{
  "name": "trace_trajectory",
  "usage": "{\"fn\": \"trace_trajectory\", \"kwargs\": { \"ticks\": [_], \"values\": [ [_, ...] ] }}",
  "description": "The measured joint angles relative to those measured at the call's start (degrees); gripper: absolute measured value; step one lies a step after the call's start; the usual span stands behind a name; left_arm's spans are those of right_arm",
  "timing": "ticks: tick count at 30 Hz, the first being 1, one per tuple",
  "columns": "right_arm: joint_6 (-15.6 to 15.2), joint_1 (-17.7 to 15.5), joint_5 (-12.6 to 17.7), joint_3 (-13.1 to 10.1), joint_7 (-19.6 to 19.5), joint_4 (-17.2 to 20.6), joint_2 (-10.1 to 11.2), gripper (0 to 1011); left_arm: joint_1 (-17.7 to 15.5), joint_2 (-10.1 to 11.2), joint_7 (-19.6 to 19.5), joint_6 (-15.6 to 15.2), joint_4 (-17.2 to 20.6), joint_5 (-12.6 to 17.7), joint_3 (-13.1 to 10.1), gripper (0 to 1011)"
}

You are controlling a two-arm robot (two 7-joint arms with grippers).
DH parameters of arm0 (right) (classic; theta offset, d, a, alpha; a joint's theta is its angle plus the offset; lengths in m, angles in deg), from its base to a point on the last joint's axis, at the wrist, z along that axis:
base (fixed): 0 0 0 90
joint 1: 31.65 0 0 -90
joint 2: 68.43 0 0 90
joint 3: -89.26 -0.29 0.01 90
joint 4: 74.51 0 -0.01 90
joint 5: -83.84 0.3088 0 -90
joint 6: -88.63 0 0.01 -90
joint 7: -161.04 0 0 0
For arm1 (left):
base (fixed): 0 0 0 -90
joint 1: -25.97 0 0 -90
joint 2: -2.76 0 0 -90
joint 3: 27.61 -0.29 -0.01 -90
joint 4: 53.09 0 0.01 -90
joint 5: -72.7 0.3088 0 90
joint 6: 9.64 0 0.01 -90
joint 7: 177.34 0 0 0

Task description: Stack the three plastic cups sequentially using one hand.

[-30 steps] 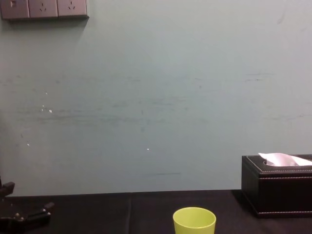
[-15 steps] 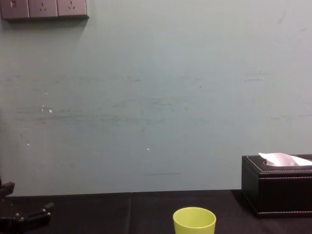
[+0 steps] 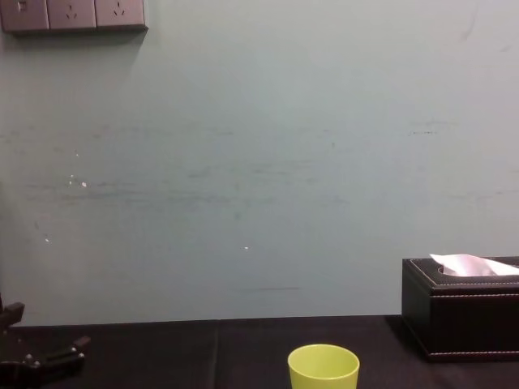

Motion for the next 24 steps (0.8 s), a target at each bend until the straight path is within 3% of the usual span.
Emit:
{"fn": "trace_trajectory", "kwargs": {
  "ticks": [24],
  "values": [
    [-1.4,4.5,0.4,3.2,-0.1,-2.1,-2.4,1004,0.0,0.0,0.0,0.0,0.0,0.0,0.0,1010]
  ]
}}
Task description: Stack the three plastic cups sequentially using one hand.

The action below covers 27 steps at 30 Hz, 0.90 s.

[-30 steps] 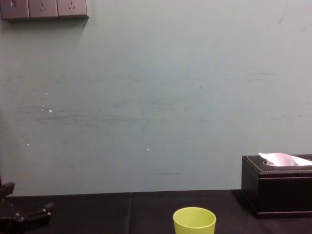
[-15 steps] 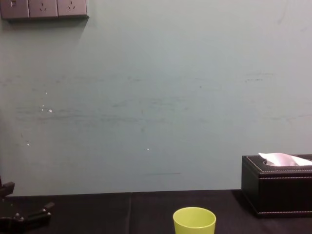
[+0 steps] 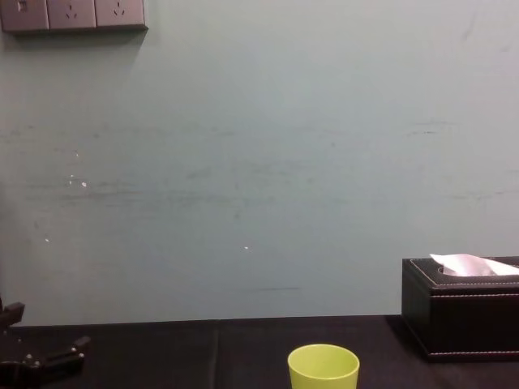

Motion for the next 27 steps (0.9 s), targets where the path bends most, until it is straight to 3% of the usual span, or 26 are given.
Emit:
{"fn": "trace_trajectory", "kwargs": {
  "ticks": [14,21,27],
  "values": [
    [-0.9,3.1,-1.4,2.2,-1.9,-2.2,-2.4,1004,0.0,0.0,0.0,0.0,0.0,0.0,0.0,1010],
    [-0.9,3.0,-1.4,2.1,-1.8,-2.1,-2.3,1004,0.0,0.0,0.0,0.0,0.0,0.0,0.0,1010],
    [-0.9,2.9,-1.2,2.0,-1.8,-2.0,-2.2,906,0.0,0.0,0.0,0.0,0.0,0.0,0.0,1010]
  ]
}}
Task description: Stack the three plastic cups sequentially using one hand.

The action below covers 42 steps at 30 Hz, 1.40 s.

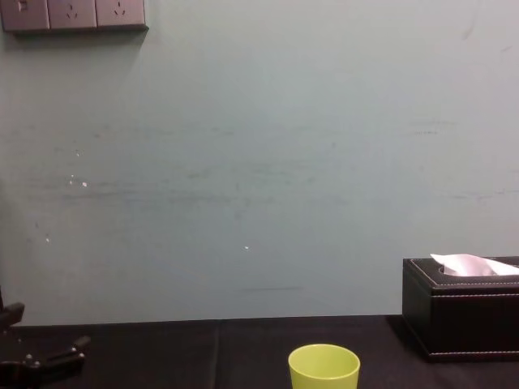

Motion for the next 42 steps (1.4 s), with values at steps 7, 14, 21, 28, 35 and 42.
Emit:
{"fn": "trace_trajectory", "kwargs": {
  "ticks": [7,14,21,28,35,42],
  "values": [
    [0.0,-0.1,0.1,-0.1,0.1,0.1,0.1,787,0.0,0.0,0.0,0.0,0.0,0.0,0.0,1010],
    [0.1,-0.1,0.1,-0.1,0.2,0.1,0.1,747,0.0,0.0,0.0,0.0,0.0,0.0,0.0,1010],
    [0.1,-0.1,0.1,-0.1,0.3,0.1,0.1,734,0.0,0.0,0.0,0.0,0.0,0.0,0.0,1010],
    [0.1,-0.1,0.2,-0.2,0.3,0.2,0.1,734,0.0,0.0,0.0,0.0,0.0,0.0,0.0,1010],
    [-0.9,-0.6,0.7,-0.7,-0.2,1.5,0.6,734,0.0,0.0,0.0,0.0,0.0,0.0,0.0,1010],
    [-3.0,-1.5,1.6,-2.4,-1.8,5.0,2.0,734,0.0,0.0,0.0,0.0,0.0,0.0,0.0,1010]
  ]
}}
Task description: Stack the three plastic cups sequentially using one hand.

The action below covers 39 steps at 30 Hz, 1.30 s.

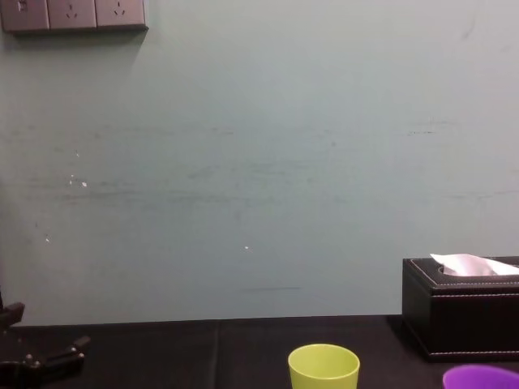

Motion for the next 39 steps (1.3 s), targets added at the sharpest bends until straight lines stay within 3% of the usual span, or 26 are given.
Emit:
{"fn": "trace_trajectory", "kwargs": {
  "ticks": [10,17,28,39],
  "values": [
    [-3.3,0.4,2.3,-2.6,-1.0,6.1,2.5,734,0.0,0.0,0.0,0.0,0.0,0.0,0.0,1010],
    [-4.8,3.4,2.9,-2.4,-1.3,8.4,2.6,734,0.0,0.0,0.0,0.0,0.0,0.0,0.0,1010],
    [-7.7,11.6,0.9,2.3,-1.7,6.8,-0.4,734,0.0,0.0,0.0,0.0,0.0,0.0,0.0,1010],
    [-9.8,16.8,-0.5,6.4,-2.1,4.1,-3.7,734,0.0,0.0,0.0,0.0,0.0,0.0,0.0,1010]
  ]
}}
